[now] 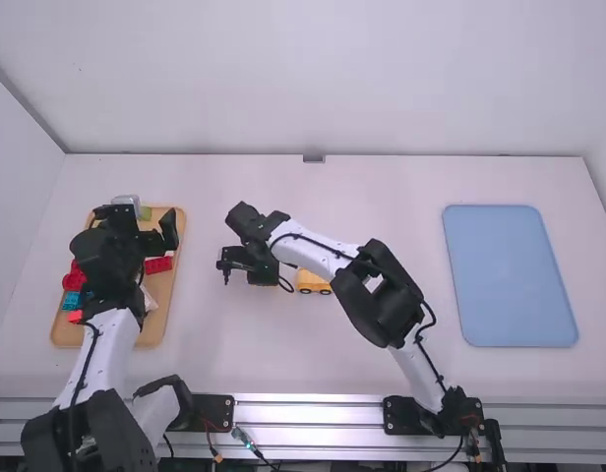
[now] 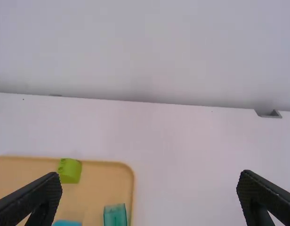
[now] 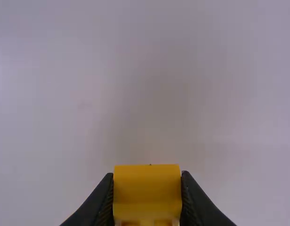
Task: Assemble lego blocks to make yellow taxi
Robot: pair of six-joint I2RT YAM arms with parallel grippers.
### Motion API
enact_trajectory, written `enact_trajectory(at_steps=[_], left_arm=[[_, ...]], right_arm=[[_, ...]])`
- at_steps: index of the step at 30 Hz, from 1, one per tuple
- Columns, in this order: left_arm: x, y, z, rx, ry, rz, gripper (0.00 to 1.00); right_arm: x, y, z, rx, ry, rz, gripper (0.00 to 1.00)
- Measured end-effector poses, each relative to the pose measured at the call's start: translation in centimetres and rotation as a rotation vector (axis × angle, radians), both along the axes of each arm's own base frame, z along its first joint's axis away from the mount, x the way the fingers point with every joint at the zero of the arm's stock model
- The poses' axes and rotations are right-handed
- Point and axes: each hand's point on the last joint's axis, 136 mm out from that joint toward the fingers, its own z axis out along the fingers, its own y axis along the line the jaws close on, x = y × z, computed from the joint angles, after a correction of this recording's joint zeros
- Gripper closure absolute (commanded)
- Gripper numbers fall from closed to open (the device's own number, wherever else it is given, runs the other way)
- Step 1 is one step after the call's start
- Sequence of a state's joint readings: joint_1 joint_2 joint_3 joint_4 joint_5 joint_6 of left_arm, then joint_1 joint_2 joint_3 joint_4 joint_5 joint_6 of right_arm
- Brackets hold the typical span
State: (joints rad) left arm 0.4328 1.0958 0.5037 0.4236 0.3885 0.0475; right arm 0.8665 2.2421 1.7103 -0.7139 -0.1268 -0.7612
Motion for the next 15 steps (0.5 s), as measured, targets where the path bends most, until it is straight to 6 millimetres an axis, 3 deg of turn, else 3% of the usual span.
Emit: enact_trajectory(at_steps=[7,9,12,13,15], left_arm=[[0.0,0.0,0.2,0.002,-0.006,-0.003,0.01],[0.0,0.0,0.2,0.002,-0.007,-0.003,0.01],[0.0,-0.1,0.2,-0.001,-0.007,-0.003,0.01],[0.0,0.0,0.2,-0.001,-0.007,-0.003,0.01],[0.0,0.0,0.2,-0.001,-0.007,-0.003,0.01]], right_arm=[[0.8,0.1,-0.2,0.021,-0.015,-0.030,0.91],[0.9,-0.2,-0.7,0.024,-0.013,-0.038,0.82],[0.8,-0.7,-1.4,0.015,-0.005,-0.046,0.78],[0.7,-0.7,-1.5,0.015,-0.004,-0.045,0.74],[0.7,-0.7,-1.5,0.013,-0.006,-0.051,0.50]])
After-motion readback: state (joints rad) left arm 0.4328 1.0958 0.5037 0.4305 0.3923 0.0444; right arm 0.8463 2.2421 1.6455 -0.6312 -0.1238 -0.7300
